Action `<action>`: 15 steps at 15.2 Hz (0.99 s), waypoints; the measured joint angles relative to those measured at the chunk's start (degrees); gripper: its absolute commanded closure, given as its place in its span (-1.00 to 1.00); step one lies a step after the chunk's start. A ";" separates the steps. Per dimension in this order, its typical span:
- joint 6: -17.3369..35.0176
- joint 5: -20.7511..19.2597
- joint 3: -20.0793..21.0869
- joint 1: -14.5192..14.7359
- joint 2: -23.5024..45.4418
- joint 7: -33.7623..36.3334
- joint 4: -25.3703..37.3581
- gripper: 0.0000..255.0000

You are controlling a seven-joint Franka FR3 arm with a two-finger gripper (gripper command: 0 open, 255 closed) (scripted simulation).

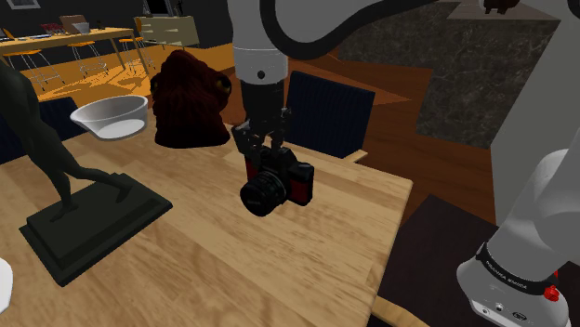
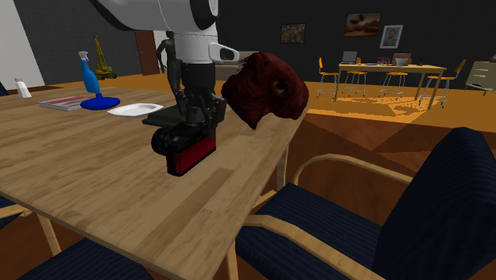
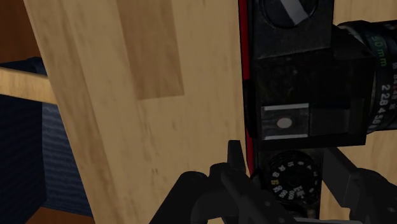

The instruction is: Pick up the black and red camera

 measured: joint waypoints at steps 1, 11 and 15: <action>-0.04 -0.01 0.00 0.00 0.01 0.04 0.03 1.00; -6.78 -0.16 -0.01 -0.02 0.17 0.40 6.69 1.00; -10.17 -0.41 0.02 0.02 0.65 0.66 10.52 1.00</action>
